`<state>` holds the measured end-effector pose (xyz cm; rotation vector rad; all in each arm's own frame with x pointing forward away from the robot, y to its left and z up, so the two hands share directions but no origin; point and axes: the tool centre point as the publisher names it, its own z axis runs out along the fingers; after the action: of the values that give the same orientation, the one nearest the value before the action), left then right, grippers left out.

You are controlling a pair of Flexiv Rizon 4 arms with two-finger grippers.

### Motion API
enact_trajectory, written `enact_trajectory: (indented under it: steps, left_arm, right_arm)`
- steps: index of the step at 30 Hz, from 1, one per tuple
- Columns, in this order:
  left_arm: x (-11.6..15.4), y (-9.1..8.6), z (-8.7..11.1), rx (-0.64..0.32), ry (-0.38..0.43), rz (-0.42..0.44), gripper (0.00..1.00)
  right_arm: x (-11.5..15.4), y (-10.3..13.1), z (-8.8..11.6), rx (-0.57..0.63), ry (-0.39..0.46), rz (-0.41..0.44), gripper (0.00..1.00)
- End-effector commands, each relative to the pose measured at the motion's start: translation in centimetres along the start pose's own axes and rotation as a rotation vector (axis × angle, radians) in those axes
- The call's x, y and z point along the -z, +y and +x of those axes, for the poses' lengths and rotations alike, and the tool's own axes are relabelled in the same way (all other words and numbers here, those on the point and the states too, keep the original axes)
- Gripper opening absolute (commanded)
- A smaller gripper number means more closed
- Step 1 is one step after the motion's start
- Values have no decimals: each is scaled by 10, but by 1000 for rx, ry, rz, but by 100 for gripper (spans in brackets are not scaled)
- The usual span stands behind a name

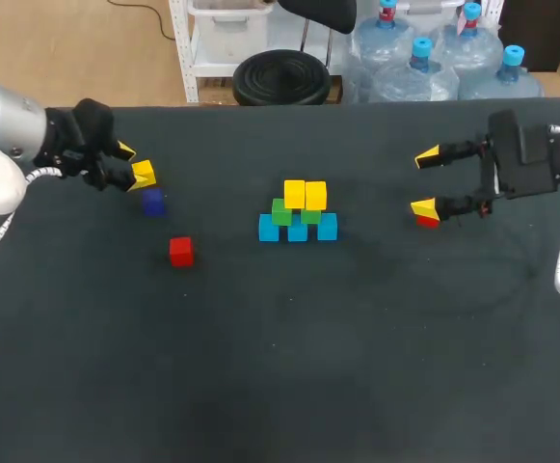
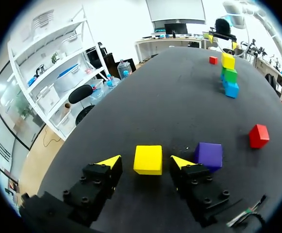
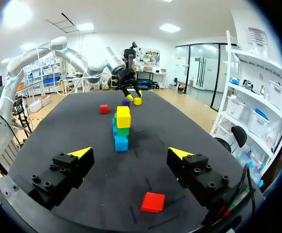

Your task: Place the blue cubes, place green cubes on the blue cubes, place the yellow cubes on the green cubes, then place the red cubes on the yellow cubes, and place purple cube on the red cubes.

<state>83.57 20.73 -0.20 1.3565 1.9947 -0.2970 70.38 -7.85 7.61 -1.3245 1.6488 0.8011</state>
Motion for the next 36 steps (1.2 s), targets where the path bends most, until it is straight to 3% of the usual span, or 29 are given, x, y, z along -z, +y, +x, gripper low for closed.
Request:
enact_trajectory:
  steps: [1, 5, 9, 12, 17, 20, 24, 26, 36]
  left_arm:
    - [-5, 3, 1, -3, -1, 10, 64]
    - [-8, 3, 2, -1, -1, 14, 71]
    - [-9, 3, 3, 2, -1, 16, 67]
    - [-10, 4, 4, 3, -2, 14, 48]
    - [-13, 5, 5, 2, 2, 17, 46]
    - [-14, 5, 6, 4, 1, 17, 38]
    - [-12, 4, 2, 2, 1, 14, 18]
    - [-10, 4, 1, -1, 1, 13, 0]
    - [15, -9, -29, -44, -32, 43, 0]
  right_arm:
    - [-1, 0, 0, 1, -2, 1, 100]
    - [-1, 0, 0, 1, -2, 1, 100]
    - [-1, 0, 0, 1, -2, 1, 100]
    - [-1, 0, 0, 1, -2, 1, 100]
    - [-1, 0, 0, 1, -2, 1, 100]
    - [-1, 0, 0, 1, -2, 1, 100]
    - [-1, 0, 0, 1, -2, 1, 100]
    - [-1, 0, 0, 1, -2, 1, 100]
    - [-1, 0, 0, 1, -2, 1, 100]
